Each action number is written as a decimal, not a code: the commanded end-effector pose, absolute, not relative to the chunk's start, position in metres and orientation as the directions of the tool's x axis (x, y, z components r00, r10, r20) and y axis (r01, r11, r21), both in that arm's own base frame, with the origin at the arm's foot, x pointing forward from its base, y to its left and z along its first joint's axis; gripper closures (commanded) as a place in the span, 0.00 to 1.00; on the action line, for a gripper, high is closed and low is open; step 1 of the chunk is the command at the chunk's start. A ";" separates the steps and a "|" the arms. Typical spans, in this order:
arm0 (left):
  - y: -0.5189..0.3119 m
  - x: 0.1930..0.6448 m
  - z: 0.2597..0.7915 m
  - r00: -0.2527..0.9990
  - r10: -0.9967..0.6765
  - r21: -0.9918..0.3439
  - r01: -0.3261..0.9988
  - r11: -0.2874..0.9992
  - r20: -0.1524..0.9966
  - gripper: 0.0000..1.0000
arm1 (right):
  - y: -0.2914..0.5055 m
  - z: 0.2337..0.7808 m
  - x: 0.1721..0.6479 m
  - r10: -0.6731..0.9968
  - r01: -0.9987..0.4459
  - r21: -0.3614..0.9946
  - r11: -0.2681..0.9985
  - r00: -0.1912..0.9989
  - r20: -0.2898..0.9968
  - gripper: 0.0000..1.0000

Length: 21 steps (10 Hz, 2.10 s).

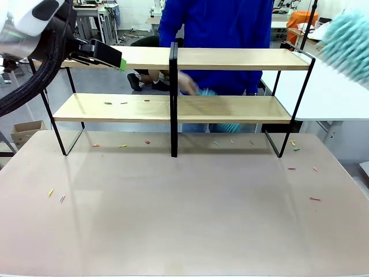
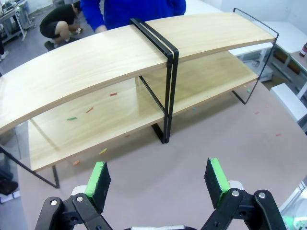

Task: Clean the shelves.
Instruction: Clean another randomly selected level of the Shelf with the Duster.

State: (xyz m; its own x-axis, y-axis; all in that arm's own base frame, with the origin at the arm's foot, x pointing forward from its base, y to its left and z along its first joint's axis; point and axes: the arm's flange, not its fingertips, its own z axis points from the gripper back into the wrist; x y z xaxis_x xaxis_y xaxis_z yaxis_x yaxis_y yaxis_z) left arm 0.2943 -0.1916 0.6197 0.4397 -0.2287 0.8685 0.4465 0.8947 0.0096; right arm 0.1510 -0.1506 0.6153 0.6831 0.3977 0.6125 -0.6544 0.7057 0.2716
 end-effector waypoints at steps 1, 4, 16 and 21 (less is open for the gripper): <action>-0.191 0.293 0.620 0.437 -0.227 0.010 0.446 0.895 0.870 0.00 | -0.057 0.584 0.184 0.676 -0.791 0.197 0.580 0.602 0.426 0.88; -0.191 0.293 0.620 0.437 -0.227 0.010 0.446 0.895 0.870 0.00 | 0.058 0.546 0.180 0.886 -0.940 0.169 0.296 0.336 0.320 0.88; -0.191 0.293 0.620 0.437 -0.227 0.010 0.446 0.895 0.870 0.00 | 0.263 0.485 0.249 0.827 -0.880 0.019 0.474 0.452 0.336 0.88; -0.191 0.293 0.620 0.437 -0.227 0.010 0.446 0.895 0.870 0.00 | 0.337 0.444 0.311 0.739 -0.763 -0.011 0.647 0.623 0.257 0.88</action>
